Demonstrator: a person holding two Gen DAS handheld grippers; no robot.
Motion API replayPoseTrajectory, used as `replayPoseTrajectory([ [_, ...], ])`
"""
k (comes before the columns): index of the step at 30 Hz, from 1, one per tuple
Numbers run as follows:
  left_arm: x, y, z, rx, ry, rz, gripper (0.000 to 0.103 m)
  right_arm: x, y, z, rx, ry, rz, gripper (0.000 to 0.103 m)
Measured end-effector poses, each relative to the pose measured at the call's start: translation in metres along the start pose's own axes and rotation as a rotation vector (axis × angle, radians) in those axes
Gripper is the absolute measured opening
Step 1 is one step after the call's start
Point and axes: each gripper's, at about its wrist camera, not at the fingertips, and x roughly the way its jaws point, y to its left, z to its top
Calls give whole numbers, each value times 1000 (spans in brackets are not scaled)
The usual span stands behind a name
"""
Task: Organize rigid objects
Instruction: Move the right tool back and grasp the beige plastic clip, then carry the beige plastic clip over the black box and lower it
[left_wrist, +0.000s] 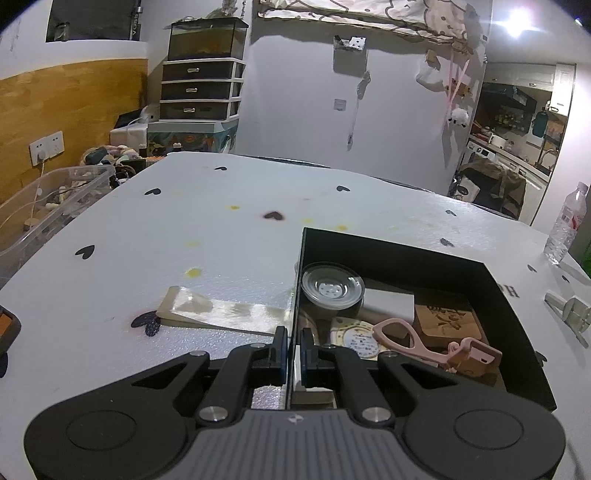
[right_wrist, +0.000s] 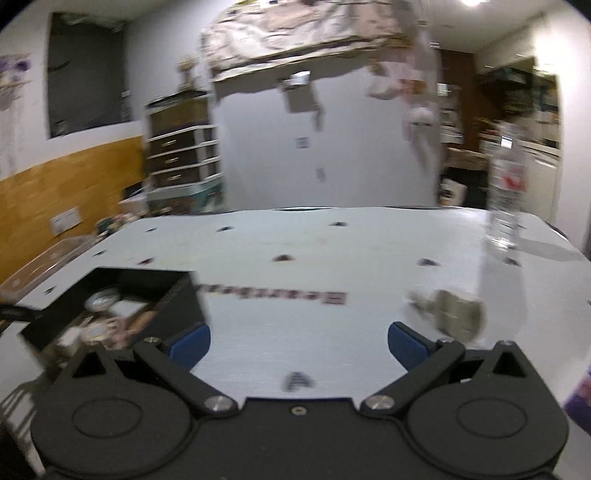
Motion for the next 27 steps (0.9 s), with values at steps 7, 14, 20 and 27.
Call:
replayPoseTrajectory([
  [7, 2, -2, -1, -1, 5, 13, 6, 18, -56, 4, -1, 17, -145, 95],
  [14, 4, -2, -1, -6, 16, 25, 6, 53, -98, 19, -39, 43, -185, 71],
  [20, 6, -3, -1, -9, 29, 33, 6, 74, -144, 16, 165, 77, -174, 34],
  [27, 9, -5, -2, -6, 40, 43, 6, 77, -198, -1, 542, 84, -121, 31],
])
